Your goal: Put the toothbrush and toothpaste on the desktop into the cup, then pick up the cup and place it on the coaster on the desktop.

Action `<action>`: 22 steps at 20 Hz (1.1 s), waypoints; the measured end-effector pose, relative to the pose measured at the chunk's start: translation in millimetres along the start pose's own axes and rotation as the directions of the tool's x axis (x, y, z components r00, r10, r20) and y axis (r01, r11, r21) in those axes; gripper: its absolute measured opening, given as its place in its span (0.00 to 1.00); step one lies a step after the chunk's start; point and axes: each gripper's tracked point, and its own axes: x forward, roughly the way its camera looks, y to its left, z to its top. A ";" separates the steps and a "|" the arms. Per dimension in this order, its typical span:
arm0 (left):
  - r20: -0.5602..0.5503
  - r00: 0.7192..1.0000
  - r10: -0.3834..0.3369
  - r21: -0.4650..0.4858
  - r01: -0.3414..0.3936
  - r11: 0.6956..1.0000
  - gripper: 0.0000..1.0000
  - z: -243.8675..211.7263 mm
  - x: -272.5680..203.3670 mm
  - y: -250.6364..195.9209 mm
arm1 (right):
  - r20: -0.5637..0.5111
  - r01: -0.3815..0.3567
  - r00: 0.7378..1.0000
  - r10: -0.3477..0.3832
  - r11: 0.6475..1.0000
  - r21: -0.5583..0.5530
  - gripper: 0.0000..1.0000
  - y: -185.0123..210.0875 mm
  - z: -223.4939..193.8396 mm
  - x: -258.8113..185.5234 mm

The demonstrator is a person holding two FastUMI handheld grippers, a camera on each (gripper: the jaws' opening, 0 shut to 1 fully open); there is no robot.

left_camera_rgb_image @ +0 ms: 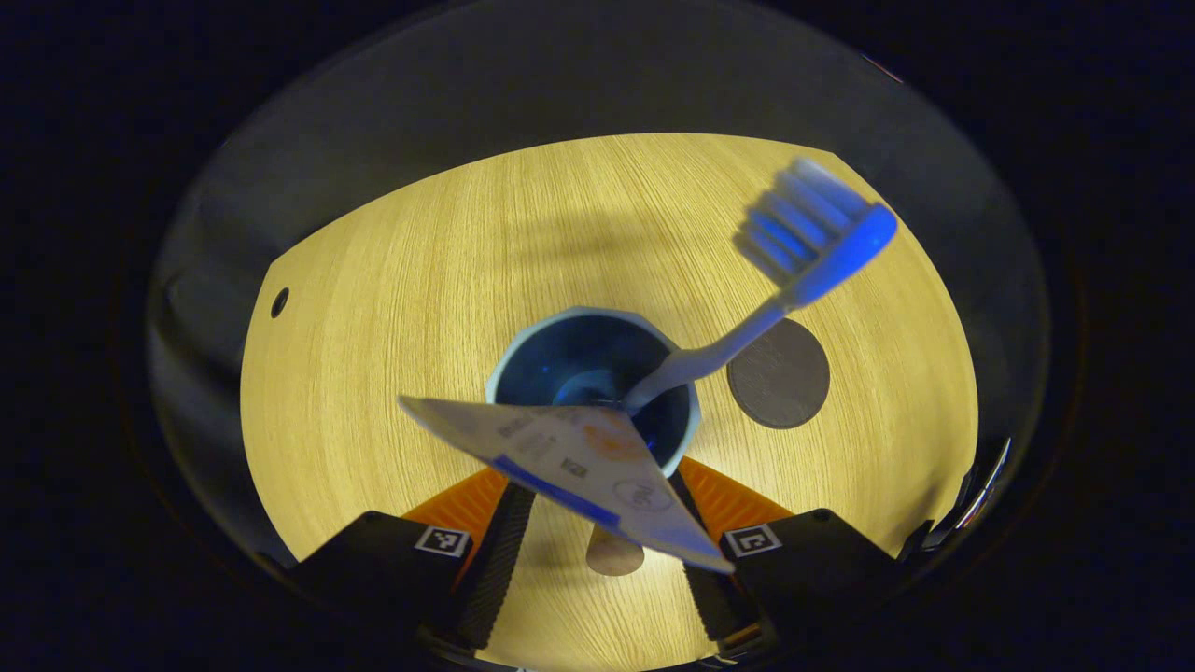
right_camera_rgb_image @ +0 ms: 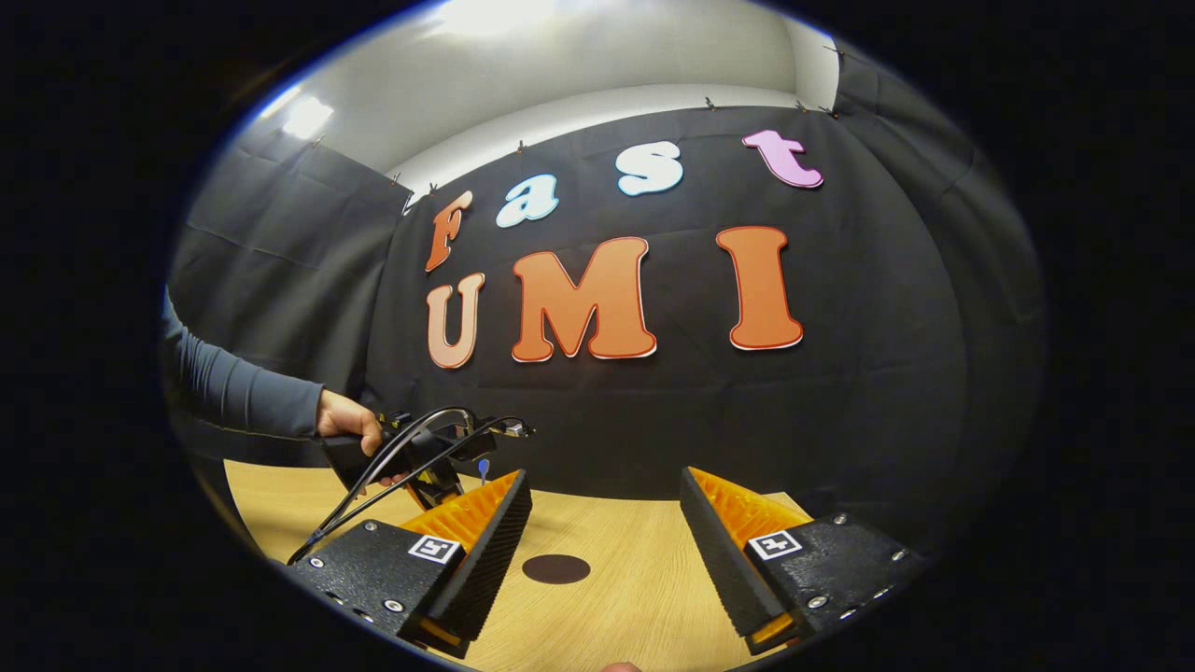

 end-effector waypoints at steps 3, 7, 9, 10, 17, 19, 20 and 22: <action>-0.016 1.000 0.004 0.022 -0.004 1.000 0.79 -10.4 6.3 -5.0 | -0.016 0.000 1.000 0.000 1.000 -0.009 0.96 1.0 -4.8 -0.1; -0.033 0.999 0.010 0.041 -0.008 0.999 0.75 -8.1 12.0 -12.0 | -0.018 -0.002 1.000 0.002 1.000 -0.008 0.96 1.8 -3.1 -1.5; -0.045 0.999 0.012 0.040 -0.010 0.999 0.75 -4.7 12.5 -18.9 | -0.017 -0.001 1.000 0.001 1.000 -0.004 0.96 0.9 -2.2 -1.8; -0.060 0.998 0.016 0.038 -0.013 0.999 0.68 -6.1 15.7 -20.3 | -0.016 -0.001 1.000 0.001 1.000 -0.004 0.96 1.5 -1.8 -3.0; -0.041 0.999 0.033 0.027 -0.032 0.999 0.31 -6.0 39.8 -22.6 | -0.016 0.007 1.000 -0.007 1.000 0.010 0.96 -1.9 -0.4 -7.4; -0.027 0.998 0.053 0.023 -0.052 0.998 0.28 5.0 45.0 -25.0 | -0.019 0.010 1.000 -0.010 1.000 0.009 0.96 -3.7 -1.4 -9.8; -0.023 0.998 0.056 0.025 -0.056 0.998 0.28 8.6 41.3 -29.2 | -0.022 0.015 1.000 -0.015 1.000 0.009 0.96 -5.8 -1.8 -10.5; -0.010 0.998 0.054 0.020 -0.054 0.998 0.27 21.8 46.4 -41.0 | -0.025 0.024 0.999 -0.024 1.000 0.007 0.96 -9.0 -2.2 -12.5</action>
